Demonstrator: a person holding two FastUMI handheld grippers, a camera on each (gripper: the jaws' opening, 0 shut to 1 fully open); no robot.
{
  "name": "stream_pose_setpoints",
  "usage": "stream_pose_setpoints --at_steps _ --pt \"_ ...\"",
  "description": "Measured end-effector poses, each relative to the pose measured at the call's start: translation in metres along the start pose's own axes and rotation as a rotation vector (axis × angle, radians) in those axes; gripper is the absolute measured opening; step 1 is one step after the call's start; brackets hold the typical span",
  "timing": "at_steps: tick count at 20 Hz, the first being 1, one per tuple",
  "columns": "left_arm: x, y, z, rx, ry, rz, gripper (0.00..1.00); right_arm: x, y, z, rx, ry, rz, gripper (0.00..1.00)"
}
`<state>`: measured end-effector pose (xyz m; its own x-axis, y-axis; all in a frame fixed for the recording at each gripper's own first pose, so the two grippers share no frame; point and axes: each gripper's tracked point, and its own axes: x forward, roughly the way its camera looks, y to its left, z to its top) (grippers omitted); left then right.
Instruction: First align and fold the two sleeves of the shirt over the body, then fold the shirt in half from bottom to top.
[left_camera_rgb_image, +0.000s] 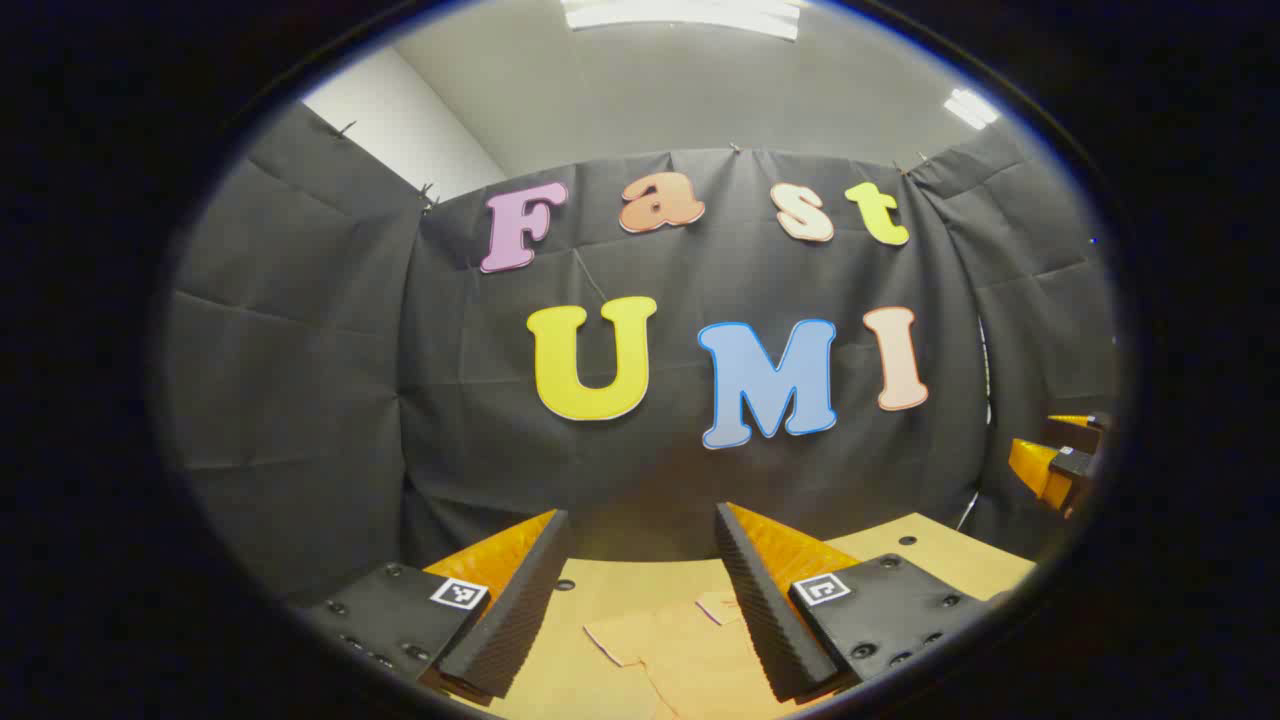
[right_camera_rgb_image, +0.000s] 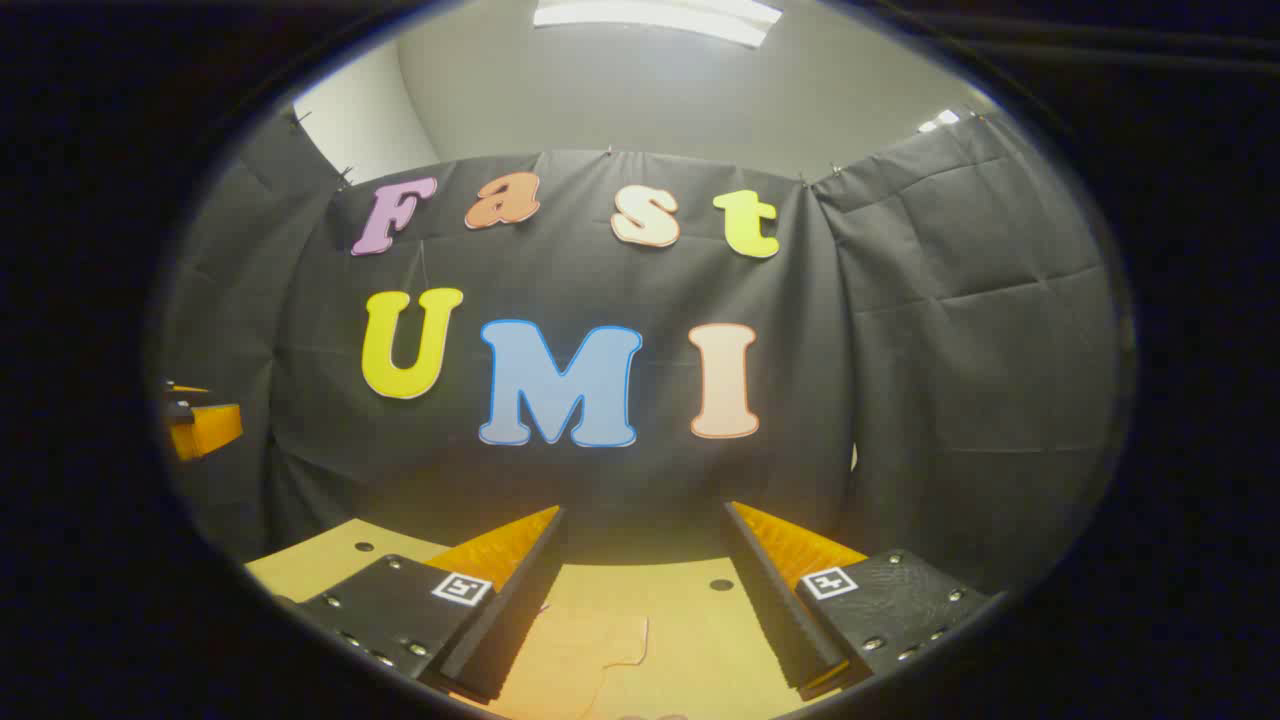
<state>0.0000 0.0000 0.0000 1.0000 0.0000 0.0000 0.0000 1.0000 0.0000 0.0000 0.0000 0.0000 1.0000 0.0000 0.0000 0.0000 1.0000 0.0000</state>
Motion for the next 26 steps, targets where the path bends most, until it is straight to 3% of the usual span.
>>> stream_pose_setpoints --at_steps 1,14,18,22,26 --pt "-0.001 0.002 -0.001 -0.001 0.003 0.002 0.95 0.001 0.001 -0.002 0.003 0.004 0.002 0.96" --pt "-0.006 0.007 -0.007 -0.024 0.017 -0.009 0.95 0.01 0.006 -0.024 0.028 0.045 0.015 0.96" --pt "-0.006 0.002 -0.008 -0.019 0.027 -0.022 0.95 0.027 -0.002 -0.063 0.035 0.155 -0.002 0.96" --pt "-0.005 0.003 -0.012 -0.02 0.043 -0.023 0.95 0.054 0.003 -0.122 0.062 0.318 0.031 0.93" --pt "0.003 0.01 -0.014 -0.019 0.052 -0.003 0.95 0.084 0.007 -0.178 0.044 0.45 0.065 0.97"
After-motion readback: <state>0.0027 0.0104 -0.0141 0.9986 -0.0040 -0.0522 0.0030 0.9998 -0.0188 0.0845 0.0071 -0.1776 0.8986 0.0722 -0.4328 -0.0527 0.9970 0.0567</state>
